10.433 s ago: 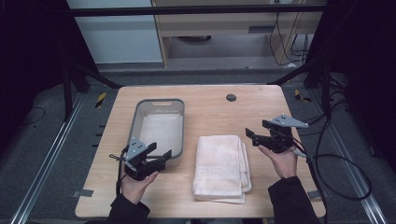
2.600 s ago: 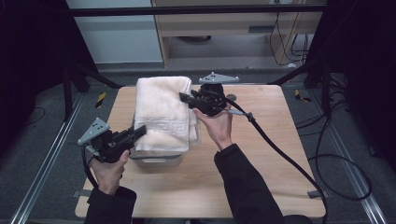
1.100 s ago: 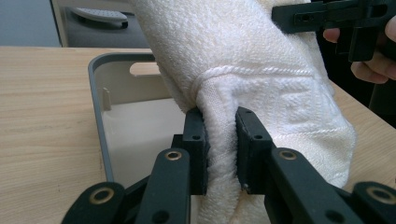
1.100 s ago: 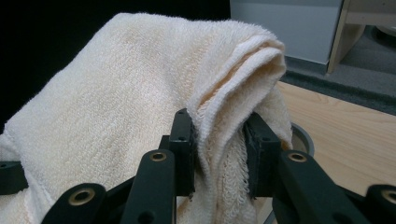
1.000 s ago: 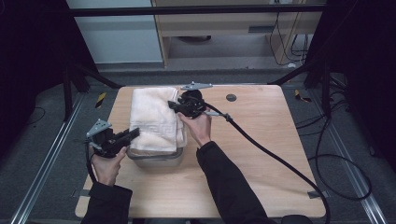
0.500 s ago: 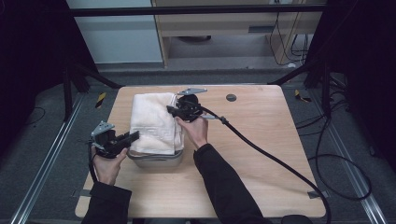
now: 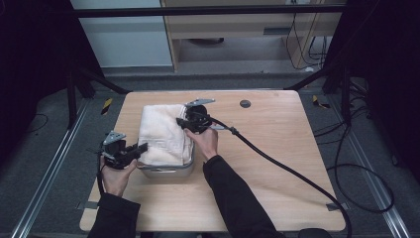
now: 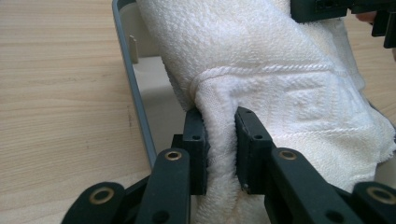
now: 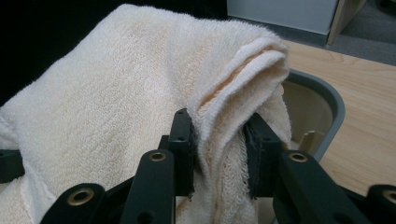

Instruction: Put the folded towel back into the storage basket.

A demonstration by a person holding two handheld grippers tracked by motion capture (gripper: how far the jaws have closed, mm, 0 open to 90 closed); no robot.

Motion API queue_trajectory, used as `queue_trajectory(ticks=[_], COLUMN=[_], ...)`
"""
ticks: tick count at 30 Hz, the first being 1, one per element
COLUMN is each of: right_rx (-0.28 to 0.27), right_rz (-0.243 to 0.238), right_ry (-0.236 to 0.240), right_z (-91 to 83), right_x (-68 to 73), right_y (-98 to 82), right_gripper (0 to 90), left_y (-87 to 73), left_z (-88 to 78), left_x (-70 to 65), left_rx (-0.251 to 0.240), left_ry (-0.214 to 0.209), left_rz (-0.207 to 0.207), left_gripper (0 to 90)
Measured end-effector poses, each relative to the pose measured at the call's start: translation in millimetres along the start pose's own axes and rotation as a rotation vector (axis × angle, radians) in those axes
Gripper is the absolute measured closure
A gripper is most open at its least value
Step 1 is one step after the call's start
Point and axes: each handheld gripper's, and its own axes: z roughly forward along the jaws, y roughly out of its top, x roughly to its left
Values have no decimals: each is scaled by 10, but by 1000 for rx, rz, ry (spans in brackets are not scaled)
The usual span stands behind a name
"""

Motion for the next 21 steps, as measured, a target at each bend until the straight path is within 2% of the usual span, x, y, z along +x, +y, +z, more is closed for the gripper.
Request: queue_trajectory(ticks=[15, 21], right_rx=[41, 58], right_rz=[-21, -34], right_ry=[-29, -43], right_z=[103, 144], right_x=[-18, -17], right_y=[-114, -151], right_gripper=[667, 661], left_y=[-57, -88], left_z=[110, 175], left_x=[-6, 2], left_rx=[38, 64], left_ry=[31, 38], left_rz=[30, 25], left_gripper=[752, 747])
